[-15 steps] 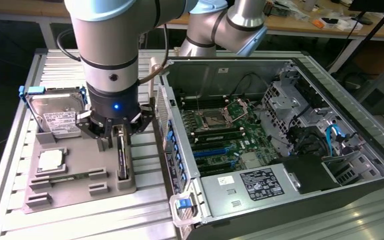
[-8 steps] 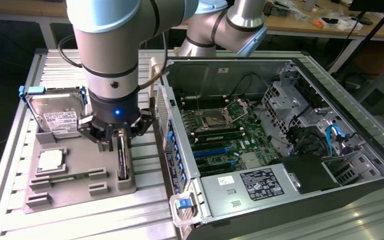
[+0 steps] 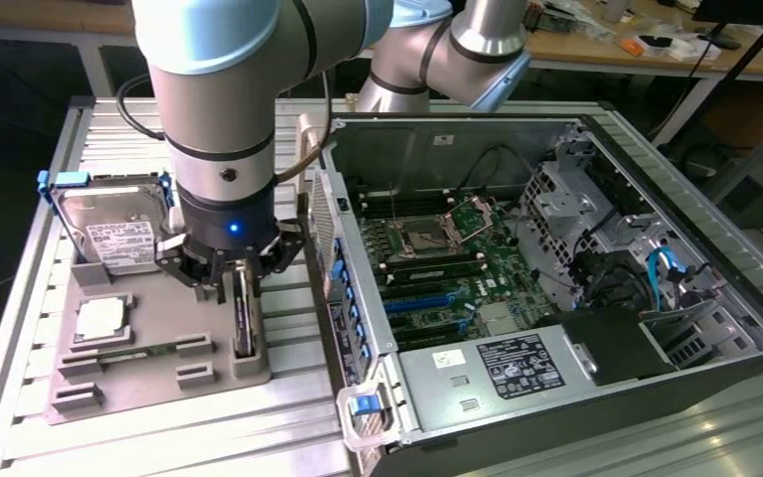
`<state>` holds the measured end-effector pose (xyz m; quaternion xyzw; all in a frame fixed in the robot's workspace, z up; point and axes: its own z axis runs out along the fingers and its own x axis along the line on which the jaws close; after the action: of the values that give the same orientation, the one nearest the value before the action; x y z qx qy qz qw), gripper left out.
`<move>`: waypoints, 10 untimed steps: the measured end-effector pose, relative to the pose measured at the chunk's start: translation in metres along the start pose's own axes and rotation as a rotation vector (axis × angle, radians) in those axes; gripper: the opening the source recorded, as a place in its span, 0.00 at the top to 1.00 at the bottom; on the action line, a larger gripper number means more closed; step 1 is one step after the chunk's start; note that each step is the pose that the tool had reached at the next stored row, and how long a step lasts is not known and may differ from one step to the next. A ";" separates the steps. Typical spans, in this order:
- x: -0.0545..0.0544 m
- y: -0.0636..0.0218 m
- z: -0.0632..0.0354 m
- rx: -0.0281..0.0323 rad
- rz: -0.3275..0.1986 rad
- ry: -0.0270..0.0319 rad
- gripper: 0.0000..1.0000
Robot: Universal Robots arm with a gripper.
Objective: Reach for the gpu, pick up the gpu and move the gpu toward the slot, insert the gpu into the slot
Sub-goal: 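Pick up the gpu and move the gpu toward the slot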
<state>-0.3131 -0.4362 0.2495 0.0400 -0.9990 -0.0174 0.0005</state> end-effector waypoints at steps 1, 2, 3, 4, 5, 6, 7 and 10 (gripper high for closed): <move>0.000 0.0000 0.0000 0.0001 0.000 0.0000 0.58; 0.000 0.0000 0.0000 0.0000 0.000 0.0000 0.58; 0.000 0.0000 0.0000 0.0000 0.000 0.0000 0.59; 0.000 0.0000 0.0000 0.0001 0.000 0.0000 0.66; 0.000 0.0000 0.0000 0.0000 0.000 0.0000 0.72; 0.000 0.0000 0.0000 0.0000 0.000 -0.0001 0.72; 0.000 0.0000 0.0000 0.0001 0.000 0.0000 0.73; 0.000 0.0000 0.0000 0.0001 0.000 0.0000 0.73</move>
<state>-0.3131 -0.4362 0.2495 0.0400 -0.9990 -0.0174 0.0005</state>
